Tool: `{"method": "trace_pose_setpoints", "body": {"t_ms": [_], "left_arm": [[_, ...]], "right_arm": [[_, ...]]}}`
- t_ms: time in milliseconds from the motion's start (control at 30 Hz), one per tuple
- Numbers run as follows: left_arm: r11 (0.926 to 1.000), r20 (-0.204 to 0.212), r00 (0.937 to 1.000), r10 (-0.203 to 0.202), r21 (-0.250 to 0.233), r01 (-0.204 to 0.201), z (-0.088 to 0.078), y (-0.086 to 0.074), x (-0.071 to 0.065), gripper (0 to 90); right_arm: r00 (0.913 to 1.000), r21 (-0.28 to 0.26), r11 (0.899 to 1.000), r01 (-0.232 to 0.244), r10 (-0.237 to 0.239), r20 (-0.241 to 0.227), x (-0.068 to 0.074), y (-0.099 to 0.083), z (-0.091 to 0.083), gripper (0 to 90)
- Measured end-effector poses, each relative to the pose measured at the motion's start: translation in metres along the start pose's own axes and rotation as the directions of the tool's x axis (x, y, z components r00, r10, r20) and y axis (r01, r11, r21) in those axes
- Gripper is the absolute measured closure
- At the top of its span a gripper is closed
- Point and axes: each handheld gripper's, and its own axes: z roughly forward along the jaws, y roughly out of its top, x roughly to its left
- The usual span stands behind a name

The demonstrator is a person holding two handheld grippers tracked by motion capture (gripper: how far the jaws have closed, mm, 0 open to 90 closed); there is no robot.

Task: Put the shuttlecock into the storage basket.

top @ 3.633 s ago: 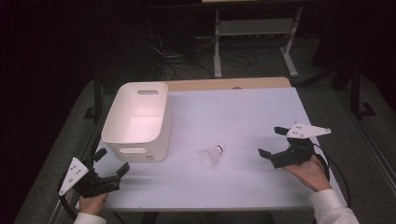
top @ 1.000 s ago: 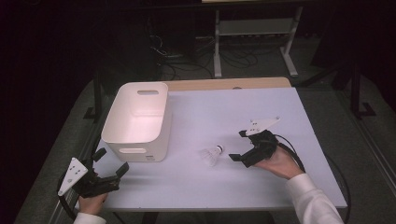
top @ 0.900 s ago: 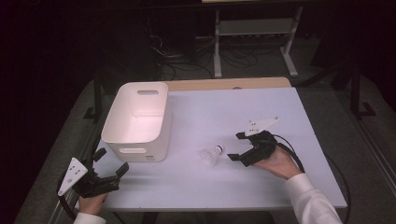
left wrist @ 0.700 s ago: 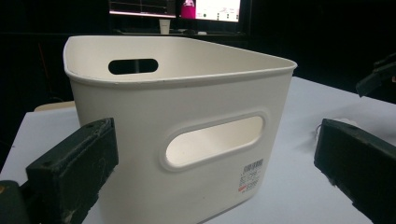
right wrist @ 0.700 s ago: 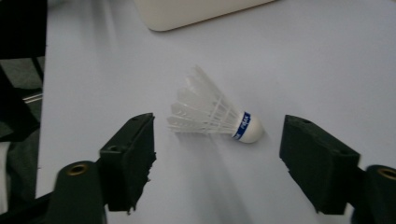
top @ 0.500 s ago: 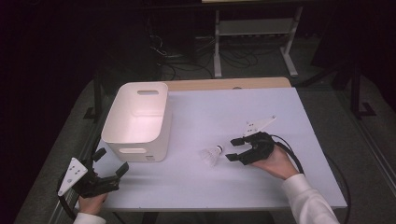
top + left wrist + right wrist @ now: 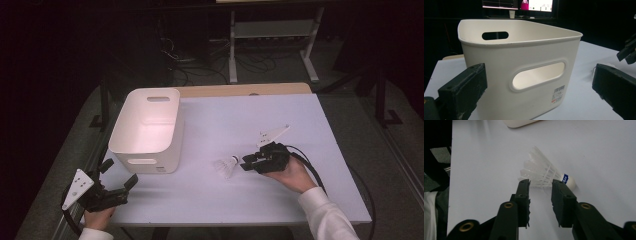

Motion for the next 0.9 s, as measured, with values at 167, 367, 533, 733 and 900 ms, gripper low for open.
{"method": "trace_pose_setpoints", "body": {"t_ms": [167,367,533,733,900], "left_arm": [[1.0000,-0.001,1.0000,-0.002,0.001,0.002,0.000,0.000,0.000,0.0],[1.0000,0.000,1.0000,-0.001,-0.001,0.001,0.000,0.000,0.000,0.0],[1.0000,0.001,1.0000,-0.001,-0.001,0.001,0.000,0.000,0.000,0.0],[1.0000,0.001,1.0000,0.001,0.000,-0.001,0.000,0.000,0.000,0.0],[0.9999,0.001,0.9999,0.010,0.004,-0.010,0.000,0.000,-0.001,0.0]], "right_arm": [[0.9999,0.020,1.000,-0.013,0.013,0.008,0.001,0.000,0.005,74.3],[0.9994,0.037,0.999,-0.019,0.018,0.029,0.004,0.001,0.014,79.2],[0.9987,0.059,0.998,-0.033,0.031,0.040,0.007,0.001,0.022,79.6],[0.9985,0.093,0.995,-0.046,0.042,0.036,0.009,0.001,0.029,79.6],[0.9989,0.116,0.993,-0.035,0.031,0.034,0.010,0.000,0.034,79.6]]}}
